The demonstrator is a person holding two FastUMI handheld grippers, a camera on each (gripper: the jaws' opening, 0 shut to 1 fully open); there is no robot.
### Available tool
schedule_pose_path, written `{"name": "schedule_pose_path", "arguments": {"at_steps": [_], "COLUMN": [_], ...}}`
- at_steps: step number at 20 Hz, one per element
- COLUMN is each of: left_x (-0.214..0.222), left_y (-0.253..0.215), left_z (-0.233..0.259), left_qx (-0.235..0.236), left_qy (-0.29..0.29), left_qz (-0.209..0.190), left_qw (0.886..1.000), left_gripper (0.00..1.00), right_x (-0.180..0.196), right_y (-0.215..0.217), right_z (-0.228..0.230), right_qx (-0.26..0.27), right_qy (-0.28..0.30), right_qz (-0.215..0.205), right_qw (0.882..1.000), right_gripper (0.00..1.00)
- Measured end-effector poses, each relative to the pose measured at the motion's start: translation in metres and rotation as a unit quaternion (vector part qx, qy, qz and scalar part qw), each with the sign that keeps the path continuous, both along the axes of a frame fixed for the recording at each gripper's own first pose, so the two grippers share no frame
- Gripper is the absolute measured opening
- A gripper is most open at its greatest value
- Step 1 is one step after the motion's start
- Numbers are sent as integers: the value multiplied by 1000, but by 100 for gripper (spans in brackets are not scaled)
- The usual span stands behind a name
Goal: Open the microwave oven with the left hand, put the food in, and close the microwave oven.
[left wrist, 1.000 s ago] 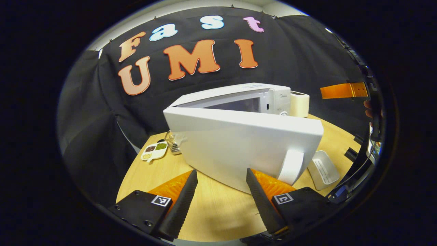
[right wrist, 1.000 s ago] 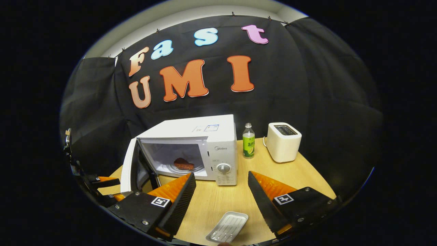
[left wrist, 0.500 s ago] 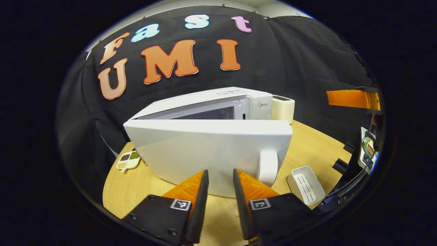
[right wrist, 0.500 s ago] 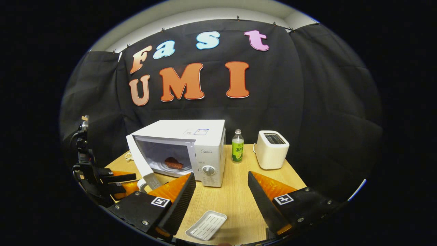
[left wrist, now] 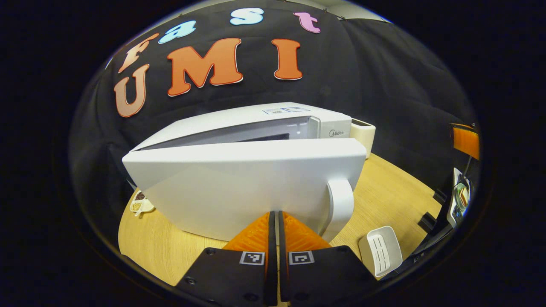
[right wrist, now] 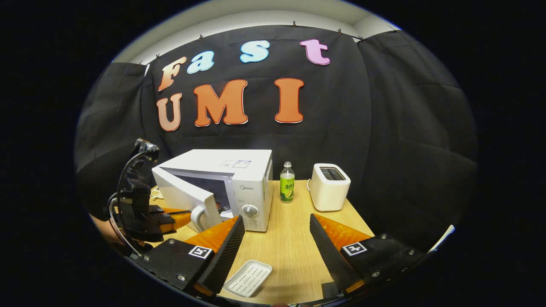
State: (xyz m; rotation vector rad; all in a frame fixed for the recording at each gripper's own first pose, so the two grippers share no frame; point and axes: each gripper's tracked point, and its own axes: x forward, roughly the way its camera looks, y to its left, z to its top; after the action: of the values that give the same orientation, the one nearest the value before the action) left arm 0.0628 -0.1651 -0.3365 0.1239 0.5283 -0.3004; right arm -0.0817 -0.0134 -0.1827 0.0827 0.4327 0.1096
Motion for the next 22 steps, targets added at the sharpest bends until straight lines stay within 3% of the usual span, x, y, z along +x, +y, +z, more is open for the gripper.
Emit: {"name": "schedule_pose_path", "arguments": {"at_steps": [8,10,13,18,22], "left_x": [67,63,66,69,64], "left_y": [-12,-20,-17,-15,-2], "left_z": [8,-4,-11,-17,23], "left_qx": [4,-21,-15,-16,1], "left_qy": [-18,8,10,7,-40], "left_qz": [33,42,68,78,86], "left_qw": [999,999,998,997,996], "left_gripper": [6,5,5,5,5], "right_x": [4,4,9,14,18], "right_y": [-11,-13,-19,-21,-14], "right_z": [-1,-5,-5,-1,7], "right_qx": [2,12,13,9,6], "right_qy": [0,6,6,4,-3], "right_qz": [-15,-19,-28,-24,-15], "right_qw": [1000,1000,1000,1000,1000], "right_gripper": [95,95,95,95,95]}}
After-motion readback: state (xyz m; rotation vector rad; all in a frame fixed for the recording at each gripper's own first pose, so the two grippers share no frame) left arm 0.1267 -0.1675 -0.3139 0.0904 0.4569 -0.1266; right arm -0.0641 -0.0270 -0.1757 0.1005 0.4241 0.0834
